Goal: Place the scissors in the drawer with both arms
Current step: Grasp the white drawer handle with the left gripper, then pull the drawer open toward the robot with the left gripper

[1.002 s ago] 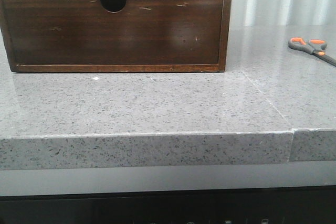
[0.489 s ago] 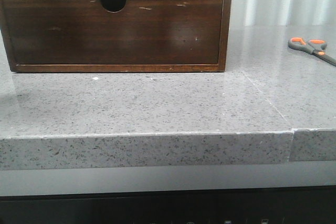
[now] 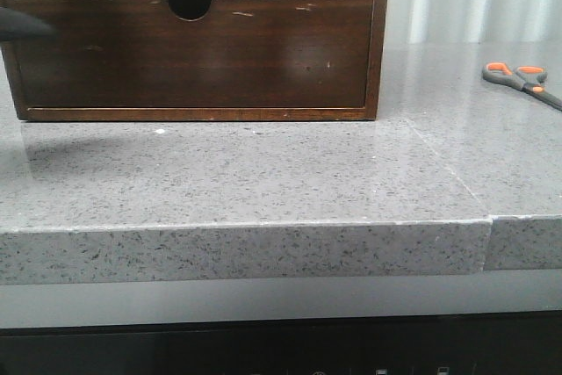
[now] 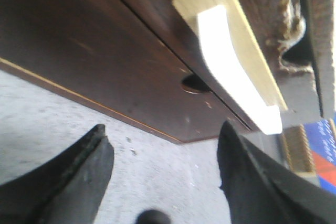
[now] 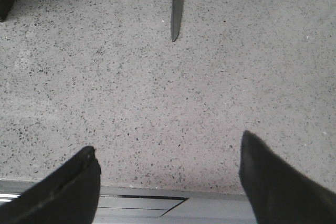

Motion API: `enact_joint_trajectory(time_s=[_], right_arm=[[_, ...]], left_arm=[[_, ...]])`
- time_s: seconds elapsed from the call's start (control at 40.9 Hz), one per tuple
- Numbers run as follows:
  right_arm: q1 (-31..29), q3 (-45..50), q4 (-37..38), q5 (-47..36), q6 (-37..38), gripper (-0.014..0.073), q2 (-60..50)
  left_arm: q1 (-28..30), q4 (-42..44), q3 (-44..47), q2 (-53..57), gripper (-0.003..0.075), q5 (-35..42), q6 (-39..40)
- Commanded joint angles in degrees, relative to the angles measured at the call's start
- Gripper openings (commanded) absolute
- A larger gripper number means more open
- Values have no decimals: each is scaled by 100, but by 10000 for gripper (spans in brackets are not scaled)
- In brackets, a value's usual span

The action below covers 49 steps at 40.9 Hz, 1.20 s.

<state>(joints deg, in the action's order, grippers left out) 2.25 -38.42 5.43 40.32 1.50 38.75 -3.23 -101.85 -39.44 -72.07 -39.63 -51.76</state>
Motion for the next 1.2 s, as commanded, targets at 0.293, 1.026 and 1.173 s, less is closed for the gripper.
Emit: enact_joint_trajectory(time_s=[0.293, 1.026, 1.173], right_arm=[[-6, -140, 116, -329, 1, 573, 17], [-6, -140, 116, -327, 1, 573, 17], [-6, -140, 116, -327, 1, 573, 17]], left_arm=[[-43, -473, -1007, -484, 421, -733, -19], [-43, -473, -1494, -1008, 132, -1210, 206], [-43, -473, -1494, -1008, 130, -1436, 206]])
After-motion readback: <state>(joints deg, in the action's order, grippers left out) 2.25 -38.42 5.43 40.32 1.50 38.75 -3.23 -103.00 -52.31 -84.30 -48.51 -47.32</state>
